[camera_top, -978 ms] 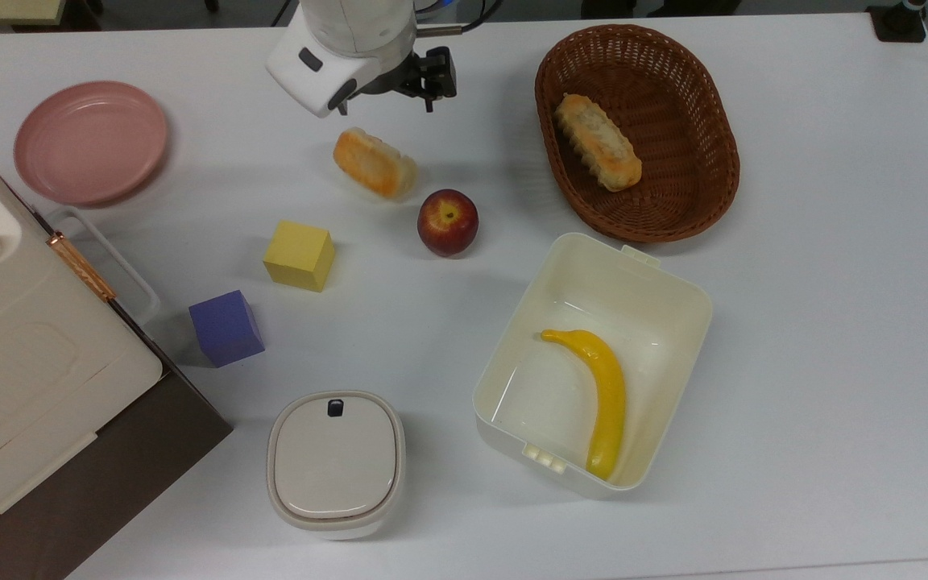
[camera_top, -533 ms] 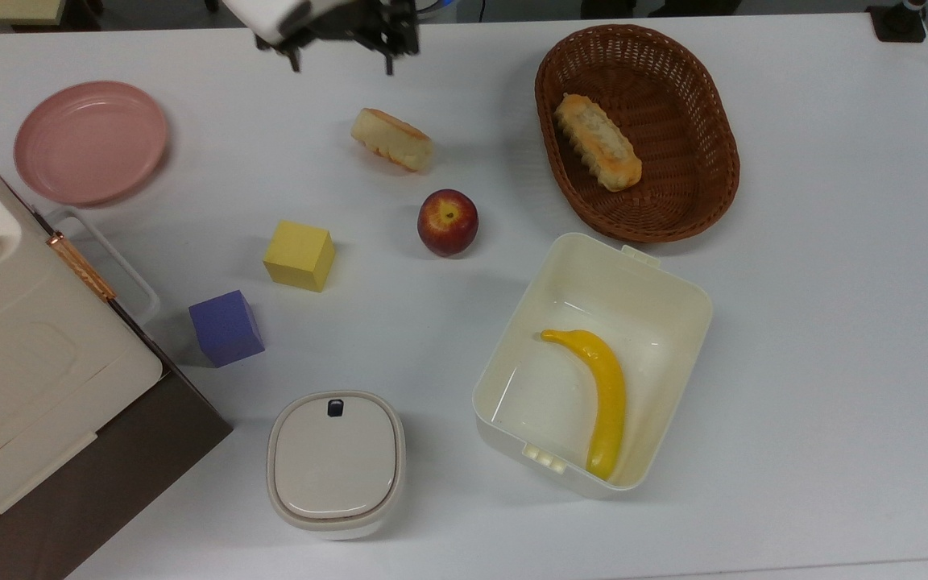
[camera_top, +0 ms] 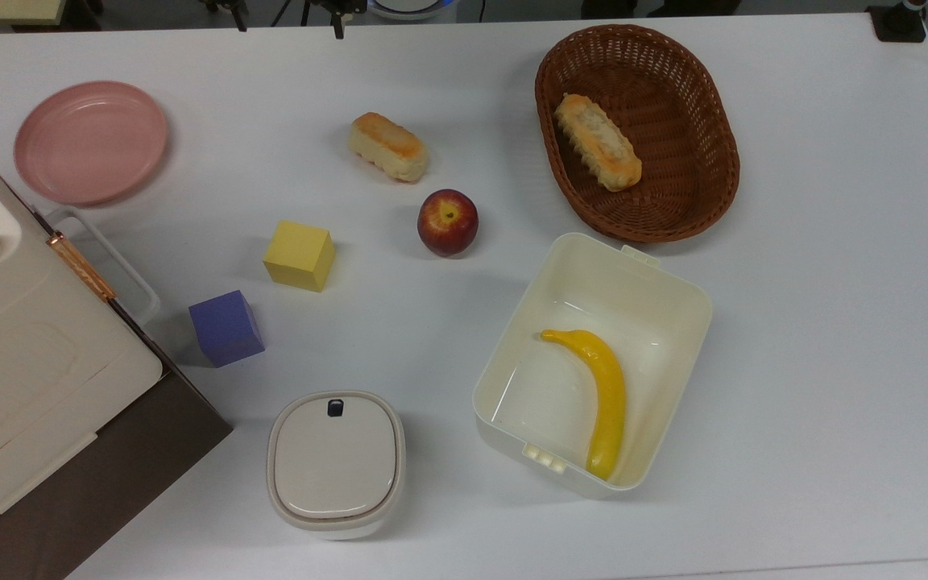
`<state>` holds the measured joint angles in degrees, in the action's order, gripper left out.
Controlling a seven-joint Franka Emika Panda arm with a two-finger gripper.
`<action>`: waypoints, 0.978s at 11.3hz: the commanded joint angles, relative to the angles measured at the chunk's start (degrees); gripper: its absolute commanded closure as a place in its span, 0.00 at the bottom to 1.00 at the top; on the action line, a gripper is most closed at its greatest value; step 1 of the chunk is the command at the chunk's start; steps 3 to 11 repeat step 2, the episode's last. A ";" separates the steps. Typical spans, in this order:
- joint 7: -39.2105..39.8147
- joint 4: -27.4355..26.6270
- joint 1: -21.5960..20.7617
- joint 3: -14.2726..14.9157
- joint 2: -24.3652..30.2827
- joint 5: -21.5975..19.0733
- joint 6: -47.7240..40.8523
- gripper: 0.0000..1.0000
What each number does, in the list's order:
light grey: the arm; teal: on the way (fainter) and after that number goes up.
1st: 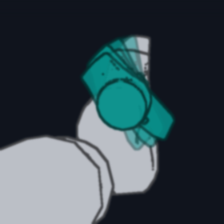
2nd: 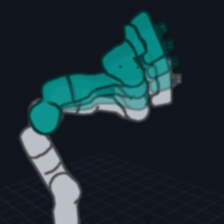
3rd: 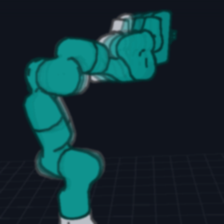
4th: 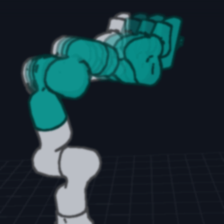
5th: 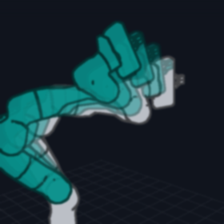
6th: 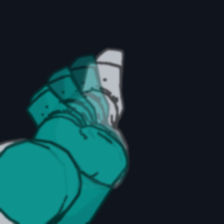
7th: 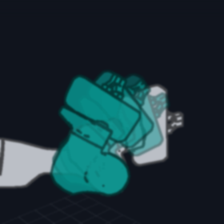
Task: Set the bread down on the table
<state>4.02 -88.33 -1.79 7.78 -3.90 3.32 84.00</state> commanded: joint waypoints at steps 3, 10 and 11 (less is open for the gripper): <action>2.39 -0.44 -0.41 0.30 0.74 0.28 -0.94 0.00; 2.39 -0.44 -0.41 0.30 0.74 0.28 -0.94 0.00; 2.39 -0.44 -0.41 0.30 0.74 0.28 -0.94 0.00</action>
